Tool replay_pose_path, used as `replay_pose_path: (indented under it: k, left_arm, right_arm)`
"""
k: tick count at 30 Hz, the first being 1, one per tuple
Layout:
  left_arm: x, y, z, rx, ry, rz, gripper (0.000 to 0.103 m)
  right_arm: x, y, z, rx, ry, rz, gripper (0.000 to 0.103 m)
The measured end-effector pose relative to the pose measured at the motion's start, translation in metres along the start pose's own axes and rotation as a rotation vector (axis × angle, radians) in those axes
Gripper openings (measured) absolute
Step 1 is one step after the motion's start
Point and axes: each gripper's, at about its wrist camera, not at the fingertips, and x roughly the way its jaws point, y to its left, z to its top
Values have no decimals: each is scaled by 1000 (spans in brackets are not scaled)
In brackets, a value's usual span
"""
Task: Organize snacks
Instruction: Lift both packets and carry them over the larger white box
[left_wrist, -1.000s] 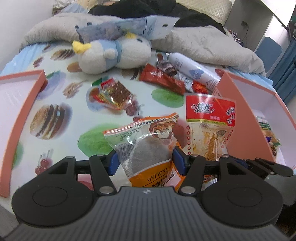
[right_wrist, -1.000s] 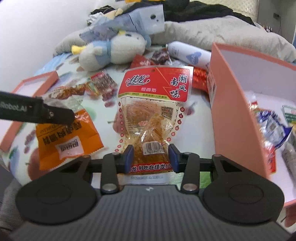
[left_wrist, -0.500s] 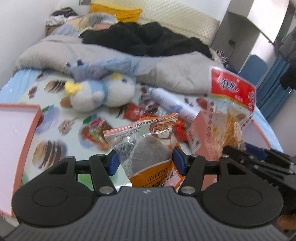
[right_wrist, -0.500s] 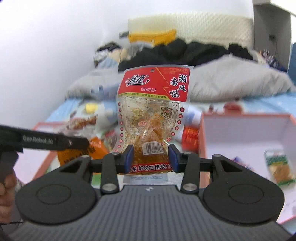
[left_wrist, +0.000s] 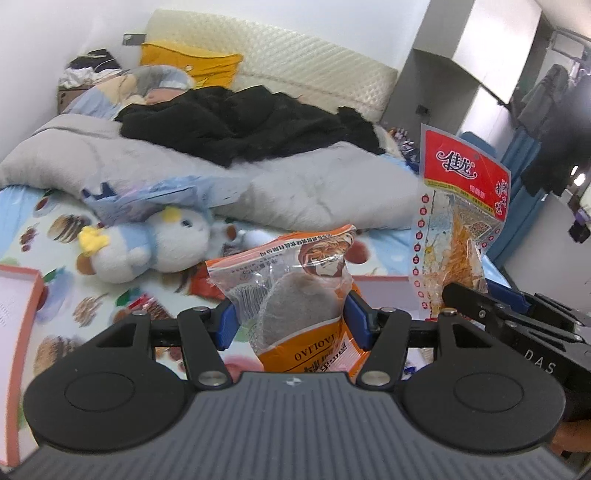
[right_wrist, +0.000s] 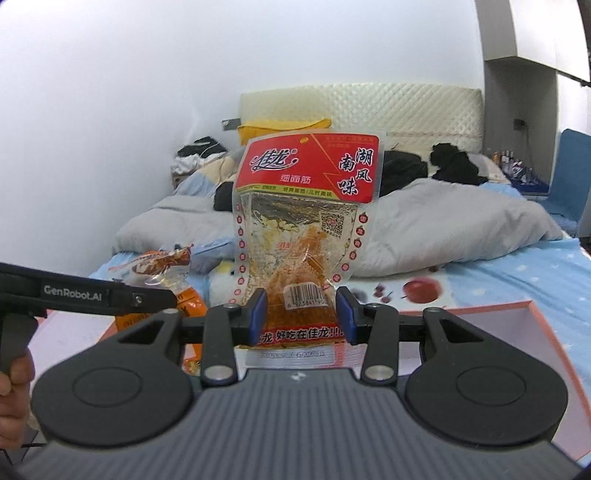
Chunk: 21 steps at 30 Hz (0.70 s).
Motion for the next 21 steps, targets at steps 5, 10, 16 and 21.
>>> replay_pose_path:
  k: [5, 10, 16, 21]
  left_arm:
    - [10, -28, 7, 31, -6, -40, 64]
    - [26, -57, 9, 57, 16, -80, 64]
    - [59, -94, 3, 88, 71, -121, 64]
    - [94, -123, -13, 120, 143, -139, 64]
  right_arm:
    - [-9, -18, 4, -5, -30, -50, 43]
    - [-12, -44, 5, 12, -38, -95, 43]
    - [-9, -82, -8, 48, -9, -149, 43]
    - [1, -112, -28, 79, 41, -194, 43]
